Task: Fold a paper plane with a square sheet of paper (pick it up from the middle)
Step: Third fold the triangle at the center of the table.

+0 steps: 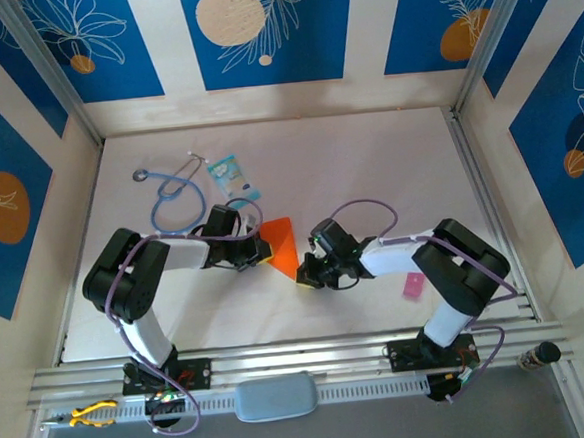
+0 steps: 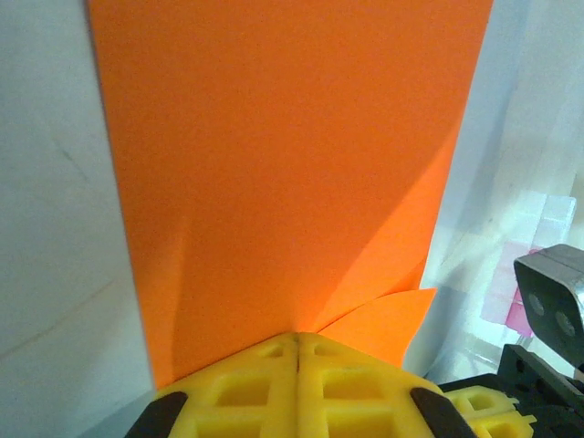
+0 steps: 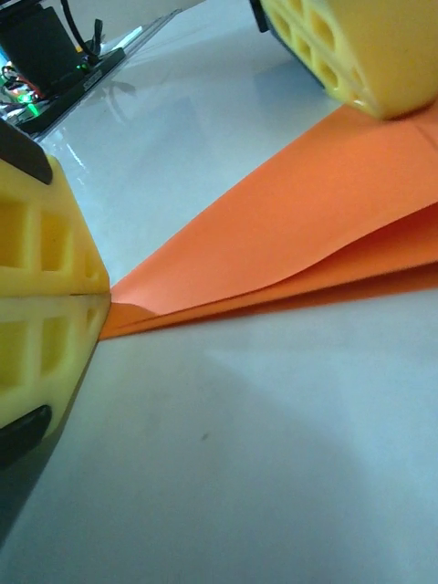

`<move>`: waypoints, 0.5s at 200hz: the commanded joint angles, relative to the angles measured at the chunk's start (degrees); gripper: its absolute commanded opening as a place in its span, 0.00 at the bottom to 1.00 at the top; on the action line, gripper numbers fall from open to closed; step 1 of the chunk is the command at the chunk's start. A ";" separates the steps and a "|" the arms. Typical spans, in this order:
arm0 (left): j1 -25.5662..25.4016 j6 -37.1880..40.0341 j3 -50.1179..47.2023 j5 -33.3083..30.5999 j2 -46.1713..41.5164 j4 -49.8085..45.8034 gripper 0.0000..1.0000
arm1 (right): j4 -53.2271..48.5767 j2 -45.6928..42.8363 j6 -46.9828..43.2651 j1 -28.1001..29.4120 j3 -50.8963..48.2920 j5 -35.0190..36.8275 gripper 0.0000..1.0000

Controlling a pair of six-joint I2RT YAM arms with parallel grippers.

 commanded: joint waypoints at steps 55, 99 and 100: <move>-0.26 -1.15 -1.05 -2.10 0.10 -4.31 0.00 | -5.17 -7.21 -1.68 -2.53 -4.39 1.03 0.06; -1.41 -7.75 -3.09 -3.69 -4.11 -1.62 0.00 | -7.92 -9.66 -3.93 -2.66 -1.45 3.11 0.09; -1.45 -7.99 -3.18 -3.75 -4.25 -1.51 0.00 | -8.06 -9.67 -4.00 -2.64 -1.31 3.23 0.10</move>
